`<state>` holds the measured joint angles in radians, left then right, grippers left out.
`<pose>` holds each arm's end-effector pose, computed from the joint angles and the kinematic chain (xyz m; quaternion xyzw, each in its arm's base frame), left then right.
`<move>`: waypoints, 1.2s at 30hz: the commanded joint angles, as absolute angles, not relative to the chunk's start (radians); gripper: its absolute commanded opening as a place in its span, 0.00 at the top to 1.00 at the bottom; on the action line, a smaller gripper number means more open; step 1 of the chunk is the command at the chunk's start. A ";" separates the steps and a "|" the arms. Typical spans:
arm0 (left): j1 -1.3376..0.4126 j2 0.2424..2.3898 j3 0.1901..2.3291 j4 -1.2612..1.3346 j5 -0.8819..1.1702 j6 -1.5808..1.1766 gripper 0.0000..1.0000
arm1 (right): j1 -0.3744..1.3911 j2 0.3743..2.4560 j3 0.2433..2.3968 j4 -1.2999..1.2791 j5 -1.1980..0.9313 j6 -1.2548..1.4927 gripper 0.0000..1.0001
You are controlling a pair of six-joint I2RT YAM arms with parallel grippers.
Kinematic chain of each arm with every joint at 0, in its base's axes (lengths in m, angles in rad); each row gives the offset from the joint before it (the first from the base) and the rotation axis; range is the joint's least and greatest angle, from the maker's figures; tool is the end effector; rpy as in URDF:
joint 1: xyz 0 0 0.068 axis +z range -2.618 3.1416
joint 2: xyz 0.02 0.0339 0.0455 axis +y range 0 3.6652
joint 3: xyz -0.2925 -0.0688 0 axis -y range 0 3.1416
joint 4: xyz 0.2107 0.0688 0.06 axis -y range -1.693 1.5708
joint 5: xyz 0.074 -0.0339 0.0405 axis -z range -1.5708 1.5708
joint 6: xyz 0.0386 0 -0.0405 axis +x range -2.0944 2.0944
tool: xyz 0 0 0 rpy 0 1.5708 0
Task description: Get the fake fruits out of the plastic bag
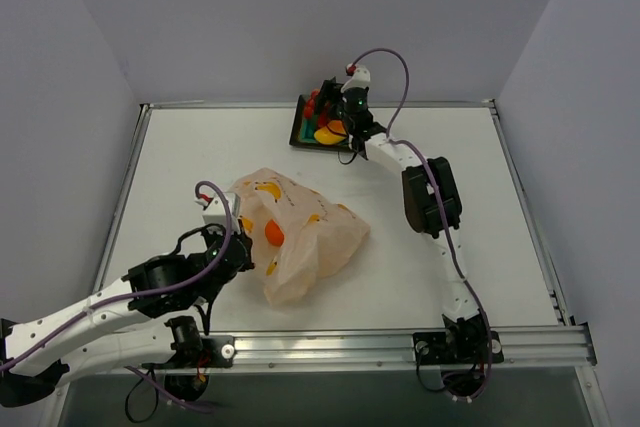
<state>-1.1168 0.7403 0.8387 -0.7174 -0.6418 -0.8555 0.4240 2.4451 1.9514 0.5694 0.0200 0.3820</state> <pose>0.0617 -0.0737 0.3303 -0.0334 0.8551 -0.2078 0.4737 0.5204 0.2341 0.2627 -0.0069 0.6798 0.2813 0.6772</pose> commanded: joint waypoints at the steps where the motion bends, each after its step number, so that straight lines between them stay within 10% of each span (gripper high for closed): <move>1: -1.112 0.736 0.865 -0.652 -0.635 -0.808 0.98 | 0.428 2.289 1.890 0.552 0.026 0.339 0.20; 10: -1.111 0.732 0.838 -0.468 -0.517 -0.730 0.98 | 0.486 1.817 1.485 0.519 0.046 0.321 0.18; 15: -1.112 0.793 0.787 -0.254 -0.376 -0.713 0.98 | 0.636 1.498 1.221 0.534 0.094 0.347 1.00; 26: -1.141 0.821 0.744 0.037 -0.276 -0.722 0.98 | 0.928 0.999 1.019 0.264 -0.049 0.429 1.00; 36: -1.143 0.427 0.560 -0.291 -0.498 -0.830 0.98 | 1.363 1.089 0.986 0.186 0.346 0.471 1.00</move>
